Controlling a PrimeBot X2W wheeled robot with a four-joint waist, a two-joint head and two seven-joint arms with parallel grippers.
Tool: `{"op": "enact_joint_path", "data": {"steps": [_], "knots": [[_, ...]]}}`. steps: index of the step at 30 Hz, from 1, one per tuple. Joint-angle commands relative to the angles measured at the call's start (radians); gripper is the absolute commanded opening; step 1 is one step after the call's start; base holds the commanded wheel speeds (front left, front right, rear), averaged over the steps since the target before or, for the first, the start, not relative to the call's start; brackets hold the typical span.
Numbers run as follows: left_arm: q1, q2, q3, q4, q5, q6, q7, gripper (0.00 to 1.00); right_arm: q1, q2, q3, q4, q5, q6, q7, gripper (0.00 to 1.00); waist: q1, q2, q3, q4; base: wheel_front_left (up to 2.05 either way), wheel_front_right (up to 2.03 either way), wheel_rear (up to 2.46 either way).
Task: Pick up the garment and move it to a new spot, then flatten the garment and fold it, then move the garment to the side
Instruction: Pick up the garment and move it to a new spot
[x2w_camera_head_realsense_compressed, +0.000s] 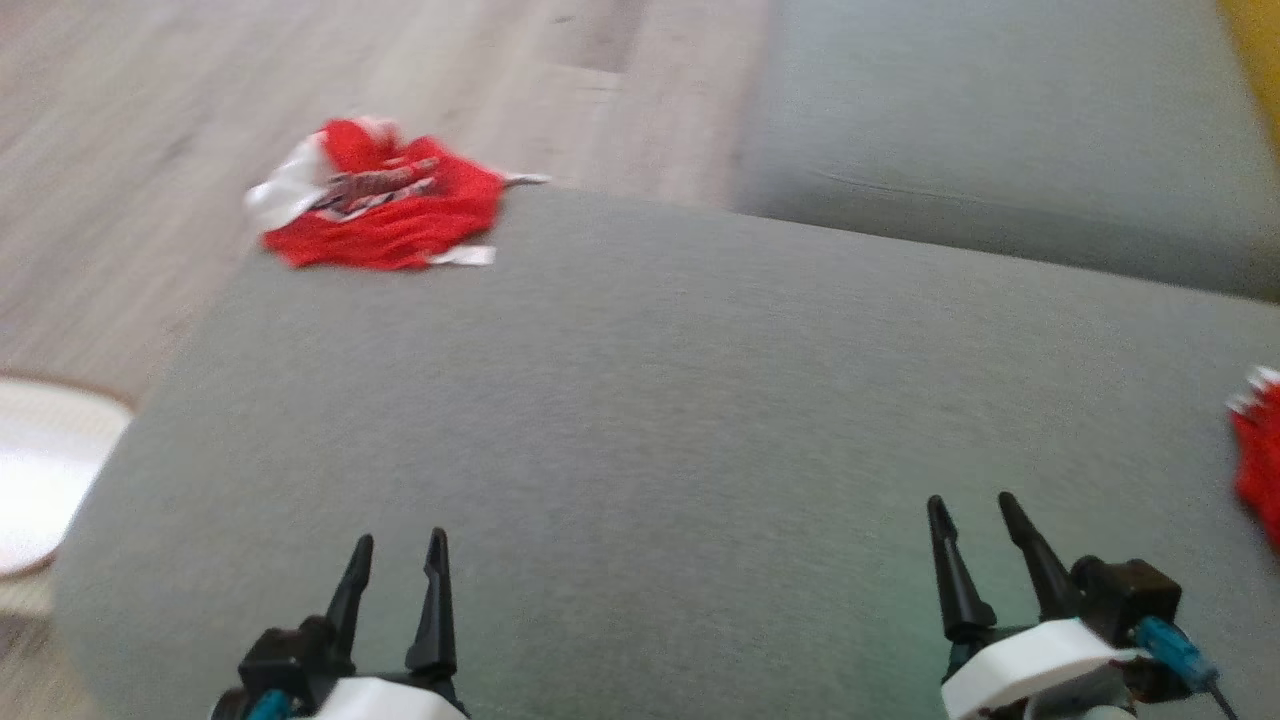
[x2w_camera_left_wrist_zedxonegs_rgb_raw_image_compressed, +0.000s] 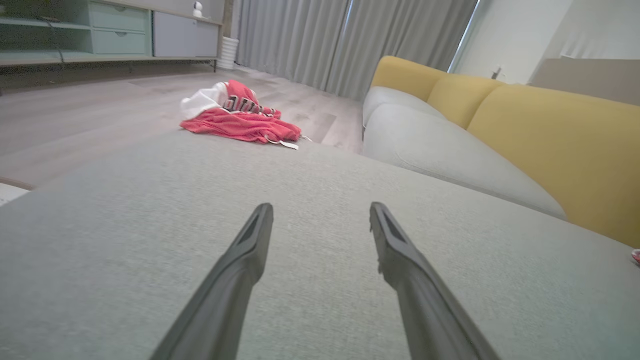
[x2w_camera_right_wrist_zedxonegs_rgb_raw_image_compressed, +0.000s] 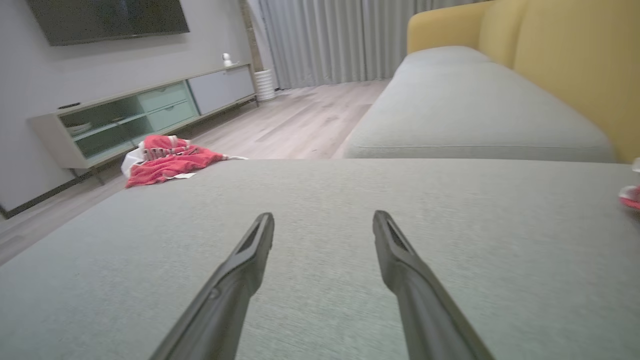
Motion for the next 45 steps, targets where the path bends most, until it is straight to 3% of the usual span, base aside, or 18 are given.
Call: {"op": "enact_joint_path", "data": {"steps": [1,6,16,24,30,36,41,45], "knots": [[-0.062,0.015,0.033,-0.039,0.011,0.003,-0.002,1.00,-0.040,-0.005,0.031,-0.037,0.007,0.007,-0.017,1.00,0.0000,0.0000,0.002,0.112,0.00,0.00,0.00],[-0.043,0.028,0.064,-0.087,0.004,0.028,-0.005,1.00,-0.077,-0.005,0.092,-0.030,0.018,0.007,-0.017,1.00,0.0000,0.0000,0.039,0.191,0.00,0.00,0.00],[0.013,0.039,0.159,-0.179,0.005,0.066,-0.022,1.00,-0.170,-0.005,0.165,-0.002,0.002,0.007,-0.007,1.00,0.0000,0.0000,0.093,0.227,0.00,0.00,0.00],[-0.124,0.151,0.197,-0.219,0.029,0.027,0.036,1.00,-0.154,-0.005,0.062,-0.047,-0.039,0.007,-0.007,1.00,0.0000,0.0000,0.135,0.240,0.00,0.00,0.00],[-0.386,0.256,0.265,-0.231,0.030,-0.001,0.109,1.00,-0.174,-0.005,0.010,-0.190,-0.132,0.007,0.071,1.00,0.0000,0.0000,0.292,0.128,0.00,0.00,0.00],[-0.756,0.344,0.301,-0.102,0.016,-0.049,0.225,1.00,-0.230,-0.005,-0.028,-0.391,-0.225,0.007,0.174,1.00,0.0000,0.0000,0.477,0.021,0.00,0.00,0.00],[-0.981,0.368,0.291,0.074,0.025,-0.052,0.310,1.00,-0.261,-0.005,-0.039,-0.520,-0.275,0.007,0.250,1.00,0.0000,0.0000,0.580,-0.042,0.00,0.00,0.00],[-1.137,0.350,0.271,0.260,0.029,-0.052,0.357,1.00,-0.269,-0.005,-0.052,-0.622,-0.315,0.007,0.301,1.00,0.0000,0.0000,0.663,-0.103,0.00,0.00,0.00]]}}
